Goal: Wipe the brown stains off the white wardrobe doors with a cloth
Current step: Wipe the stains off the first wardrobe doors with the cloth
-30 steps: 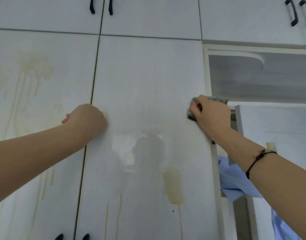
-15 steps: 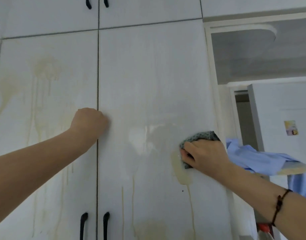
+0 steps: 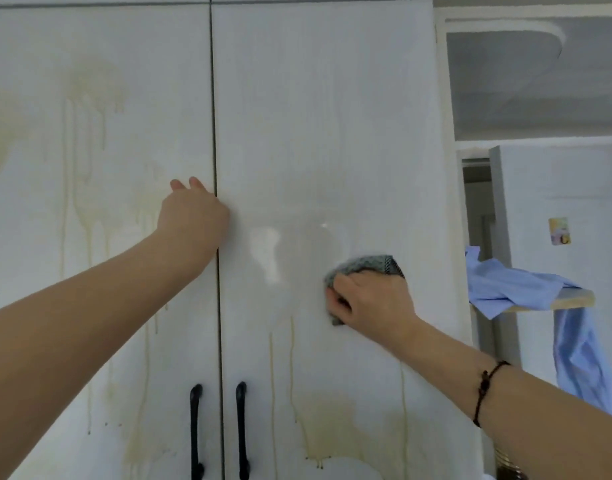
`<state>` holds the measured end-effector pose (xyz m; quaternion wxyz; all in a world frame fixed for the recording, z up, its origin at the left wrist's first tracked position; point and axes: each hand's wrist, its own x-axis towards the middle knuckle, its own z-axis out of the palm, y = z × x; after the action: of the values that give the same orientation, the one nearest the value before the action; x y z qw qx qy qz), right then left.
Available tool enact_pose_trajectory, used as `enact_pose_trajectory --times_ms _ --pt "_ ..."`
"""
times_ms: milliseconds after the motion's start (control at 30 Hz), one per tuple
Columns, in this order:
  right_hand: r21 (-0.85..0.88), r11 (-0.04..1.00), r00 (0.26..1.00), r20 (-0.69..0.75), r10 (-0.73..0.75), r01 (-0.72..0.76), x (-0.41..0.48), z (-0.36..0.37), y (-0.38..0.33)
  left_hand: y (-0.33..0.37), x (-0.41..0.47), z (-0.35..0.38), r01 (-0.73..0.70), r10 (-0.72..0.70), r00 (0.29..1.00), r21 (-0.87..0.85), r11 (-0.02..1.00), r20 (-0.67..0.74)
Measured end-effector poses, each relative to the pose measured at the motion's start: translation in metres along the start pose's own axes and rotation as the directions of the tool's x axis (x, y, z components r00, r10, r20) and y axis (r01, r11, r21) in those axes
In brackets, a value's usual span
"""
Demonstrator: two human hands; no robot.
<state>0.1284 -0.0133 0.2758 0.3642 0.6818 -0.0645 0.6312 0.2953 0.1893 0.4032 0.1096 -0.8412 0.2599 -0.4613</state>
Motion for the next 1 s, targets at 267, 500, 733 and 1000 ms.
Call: enact_pose_trajectory --times_ms 267,500,733,1000 --pt "-0.083 0.996 0.995 0.091 0.032 -0.024 0.041 -0.011 0.046 0.004 0.006 0.014 -0.034 0.031 0.997 -0.046 0.998 -0.074" --pt "-0.136 0.849 0.86 -0.077 0.504 -0.51 0.068 0.016 -0.016 0.01 0.008 0.022 0.011 -0.018 0.996 -0.086 0.996 -0.087" --pt "0.134 0.927 0.921 0.135 -0.366 0.349 -0.028 0.018 -0.098 -0.005 -0.011 0.029 0.003 -0.012 0.993 -0.076 0.997 -0.12" --pt "0.001 0.975 0.971 0.09 0.221 -0.222 0.1 0.029 -0.074 -0.009 -0.017 0.038 -0.025 -0.01 0.982 -0.183 0.983 -0.188"
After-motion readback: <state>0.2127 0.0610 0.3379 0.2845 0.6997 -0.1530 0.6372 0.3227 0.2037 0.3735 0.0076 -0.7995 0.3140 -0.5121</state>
